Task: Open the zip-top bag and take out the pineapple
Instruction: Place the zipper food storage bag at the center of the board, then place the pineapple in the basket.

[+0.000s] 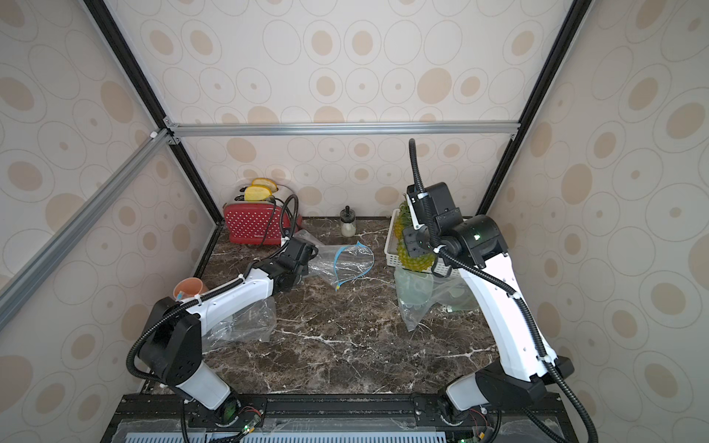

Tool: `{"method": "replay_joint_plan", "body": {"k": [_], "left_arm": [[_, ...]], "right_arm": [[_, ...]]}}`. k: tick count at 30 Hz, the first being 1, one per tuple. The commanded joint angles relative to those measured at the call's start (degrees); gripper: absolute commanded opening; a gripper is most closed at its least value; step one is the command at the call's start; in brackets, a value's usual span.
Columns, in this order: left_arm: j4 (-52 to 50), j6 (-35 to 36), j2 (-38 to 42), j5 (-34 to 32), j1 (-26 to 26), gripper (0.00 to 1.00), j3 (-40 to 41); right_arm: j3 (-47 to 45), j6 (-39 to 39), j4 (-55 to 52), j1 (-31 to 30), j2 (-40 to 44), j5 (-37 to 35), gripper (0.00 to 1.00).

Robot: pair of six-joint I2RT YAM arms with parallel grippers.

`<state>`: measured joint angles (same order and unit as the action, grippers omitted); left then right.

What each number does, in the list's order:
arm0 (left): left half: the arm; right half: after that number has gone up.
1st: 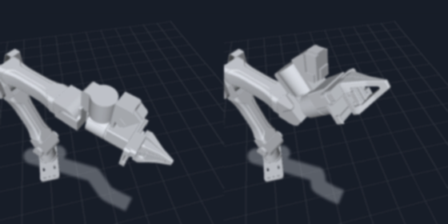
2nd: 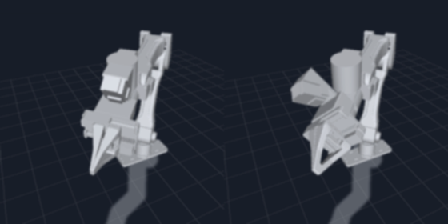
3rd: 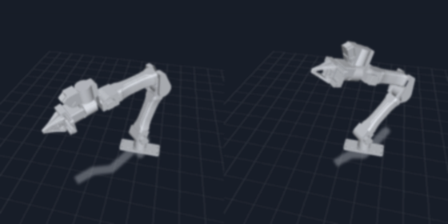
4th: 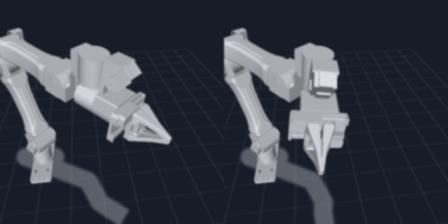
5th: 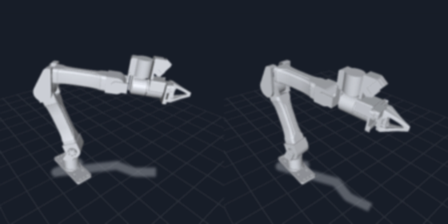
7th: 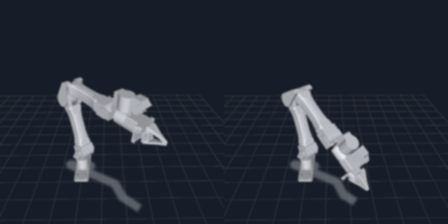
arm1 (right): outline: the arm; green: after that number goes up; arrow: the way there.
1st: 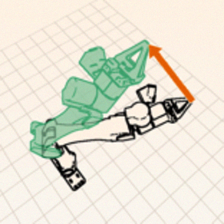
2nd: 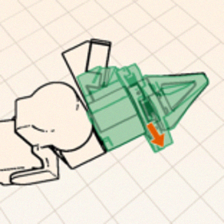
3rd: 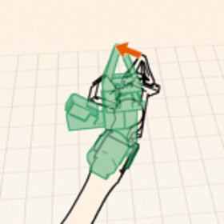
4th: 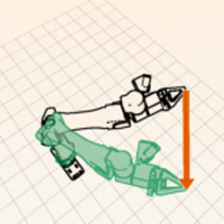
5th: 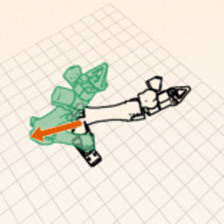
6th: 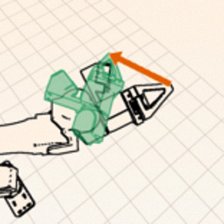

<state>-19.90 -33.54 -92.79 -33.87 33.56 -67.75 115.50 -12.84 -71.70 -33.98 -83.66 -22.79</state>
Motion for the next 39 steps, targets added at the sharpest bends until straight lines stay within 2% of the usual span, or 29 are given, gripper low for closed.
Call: {"method": "replay_joint_plan", "body": {"k": [1, 3, 7, 12, 24, 28, 32, 39], "left_arm": [[-5.1, -2.6, 1.9, 0.3, 1.4, 0.39, -0.6], [-5.9, -2.8, 2.4, 0.1, 2.0, 0.49, -1.0], [-6.0, -4.0, 3.2, 0.0, 2.5, 0.55, -1.2], [-5.6, -4.8, 3.5, -0.2, 3.4, 0.56, -1.6], [-5.1, -5.2, 3.5, -0.5, 4.8, 0.56, -2.3], [-5.0, -5.8, 3.7, -0.9, 4.9, 0.56, -2.1], [-4.8, -6.5, 3.9, -0.9, 5.1, 0.56, -1.8], [-2.0, -4.1, 4.3, -0.6, 5.2, 0.61, -1.5]], "right_arm": [[-2.3, 2.9, 9.9, 0.2, 0.2, -14.3, 0.00], [-4.8, 4.6, 13.3, 0.6, 0.3, -17.8, 0.00], [-9.2, 7.2, 19.2, 2.9, 0.8, -20.2, 0.00], [-13.5, 8.0, 23.3, 8.3, -0.4, -19.2, 0.00], [-28.2, 9.0, 46.2, 18.0, -4.3, -12.6, 0.00], [-27.3, 8.6, 51.0, 21.6, -8.3, -10.4, 0.00], [-25.4, 5.0, 53.1, 25.5, -12.1, -6.0, 0.00], [-18.1, -4.6, 45.8, 28.7, -20.2, -0.7, 0.00]]}}
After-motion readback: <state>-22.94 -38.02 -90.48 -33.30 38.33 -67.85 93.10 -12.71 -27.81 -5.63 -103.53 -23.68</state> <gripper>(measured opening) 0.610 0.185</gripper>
